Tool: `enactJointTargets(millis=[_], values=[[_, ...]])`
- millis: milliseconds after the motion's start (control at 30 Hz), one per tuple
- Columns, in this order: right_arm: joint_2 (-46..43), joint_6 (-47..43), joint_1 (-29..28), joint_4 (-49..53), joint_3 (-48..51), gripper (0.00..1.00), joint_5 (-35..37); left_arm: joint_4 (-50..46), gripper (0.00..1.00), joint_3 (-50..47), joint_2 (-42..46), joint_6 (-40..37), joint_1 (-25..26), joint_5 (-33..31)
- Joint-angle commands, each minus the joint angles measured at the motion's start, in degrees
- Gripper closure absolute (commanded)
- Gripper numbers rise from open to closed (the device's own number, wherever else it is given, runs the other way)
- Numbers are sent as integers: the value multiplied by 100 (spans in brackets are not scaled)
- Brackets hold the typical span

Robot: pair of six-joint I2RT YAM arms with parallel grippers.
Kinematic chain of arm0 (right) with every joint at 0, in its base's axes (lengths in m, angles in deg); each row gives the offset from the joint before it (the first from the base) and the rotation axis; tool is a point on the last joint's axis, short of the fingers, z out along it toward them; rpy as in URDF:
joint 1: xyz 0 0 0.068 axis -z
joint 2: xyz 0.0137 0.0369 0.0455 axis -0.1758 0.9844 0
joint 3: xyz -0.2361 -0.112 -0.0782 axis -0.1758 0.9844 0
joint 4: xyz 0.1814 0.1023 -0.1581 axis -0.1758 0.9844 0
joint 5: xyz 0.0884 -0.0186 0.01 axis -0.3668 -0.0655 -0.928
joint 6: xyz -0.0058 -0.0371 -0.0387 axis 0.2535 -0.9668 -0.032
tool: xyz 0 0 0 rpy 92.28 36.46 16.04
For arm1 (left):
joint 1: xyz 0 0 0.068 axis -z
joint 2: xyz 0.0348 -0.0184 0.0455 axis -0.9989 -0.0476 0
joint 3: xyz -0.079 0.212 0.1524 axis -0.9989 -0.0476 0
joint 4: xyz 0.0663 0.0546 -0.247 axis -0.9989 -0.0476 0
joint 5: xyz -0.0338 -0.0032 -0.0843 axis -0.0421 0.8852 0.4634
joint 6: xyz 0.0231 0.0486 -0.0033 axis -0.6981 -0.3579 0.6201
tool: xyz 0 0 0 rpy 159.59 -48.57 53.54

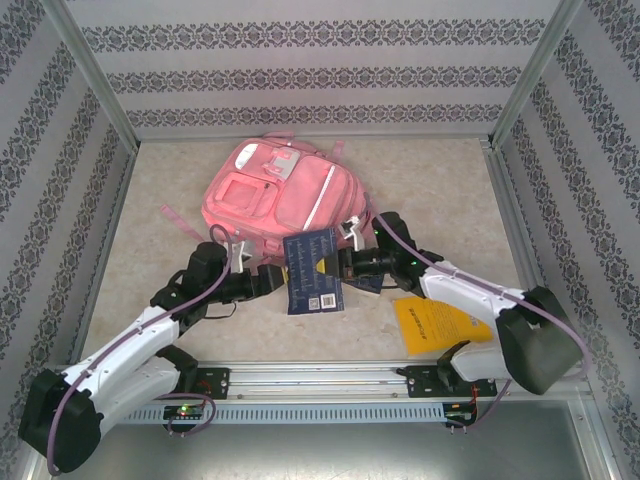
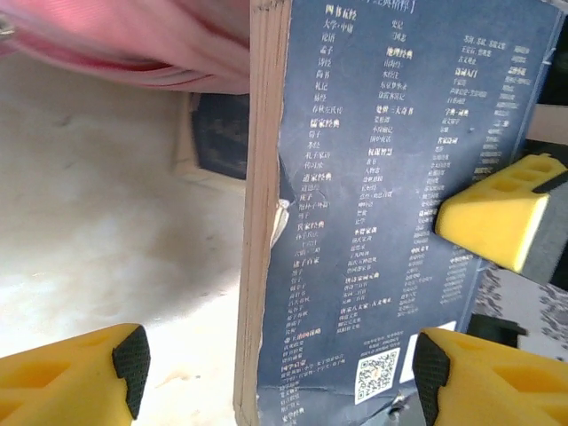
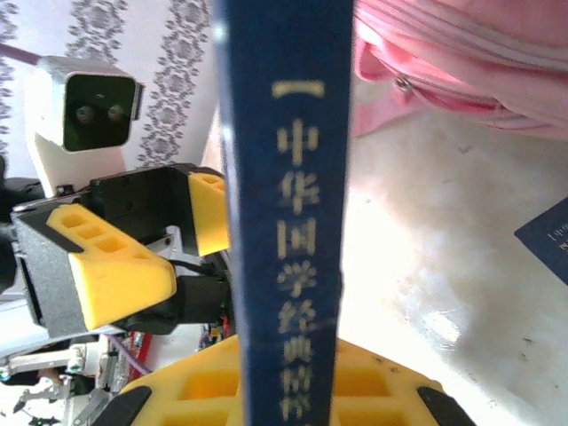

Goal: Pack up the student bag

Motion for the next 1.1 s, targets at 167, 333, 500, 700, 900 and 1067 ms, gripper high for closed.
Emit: enactJointTargets(millis=[167,333,500,700,900,1067], values=[[-1009,814,-16,-1076,246,100,-870,1993,23,2,-304,641,25,1431],[-1265,1012,-3,-1210,300,100,-990,3420,27,-201,-574,1467,17,1818],[-1305,1100,4,-1242,326,100,-993,4285,32,-341,-810,1949,17,2082],[-1317,1121,80,-1212,387,100,-989,5601,51,-531,-960,2543,25,2220],[-1323,1179,197,-1206,454,100,-999,6409,75,-611,-1115,2916,18,2248],[-1305,1181,235,-1183,410,100,-1095,6903,88,-627,-1346,3176,20,2320]])
